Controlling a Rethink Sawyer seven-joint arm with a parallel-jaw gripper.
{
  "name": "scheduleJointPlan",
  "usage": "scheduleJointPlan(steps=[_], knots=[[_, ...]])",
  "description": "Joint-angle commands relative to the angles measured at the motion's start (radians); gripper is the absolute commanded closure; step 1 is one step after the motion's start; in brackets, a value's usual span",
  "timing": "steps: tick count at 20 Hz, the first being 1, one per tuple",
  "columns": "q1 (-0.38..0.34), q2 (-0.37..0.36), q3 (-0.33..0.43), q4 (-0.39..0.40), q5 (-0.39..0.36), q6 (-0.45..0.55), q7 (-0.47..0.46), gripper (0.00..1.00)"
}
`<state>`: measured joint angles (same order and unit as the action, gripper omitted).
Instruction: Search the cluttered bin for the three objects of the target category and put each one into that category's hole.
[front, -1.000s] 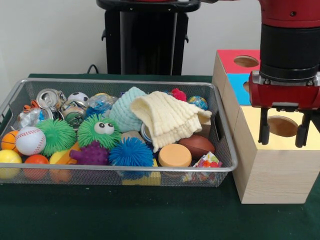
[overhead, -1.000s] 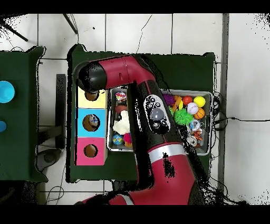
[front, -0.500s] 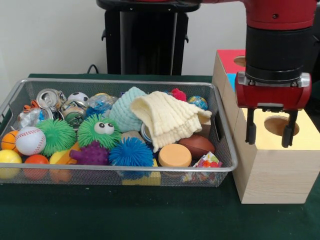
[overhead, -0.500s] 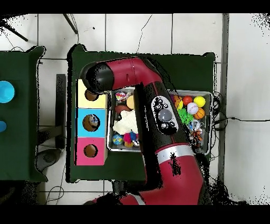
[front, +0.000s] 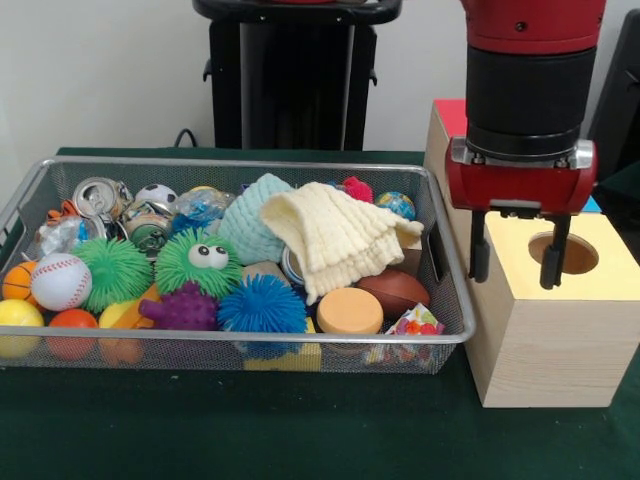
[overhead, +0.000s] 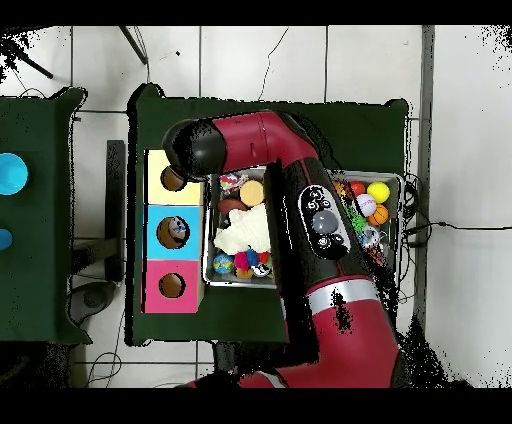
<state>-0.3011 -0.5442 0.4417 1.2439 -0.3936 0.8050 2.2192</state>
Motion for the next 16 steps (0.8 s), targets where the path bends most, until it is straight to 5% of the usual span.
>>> scheduleJointPlan(steps=[1,16], knots=[[-0.034,-0.018,0.052,0.107,-0.03,0.033,-0.221,0.0],[-0.068,0.003,0.036,0.042,-0.021,0.129,-0.248,0.0]])
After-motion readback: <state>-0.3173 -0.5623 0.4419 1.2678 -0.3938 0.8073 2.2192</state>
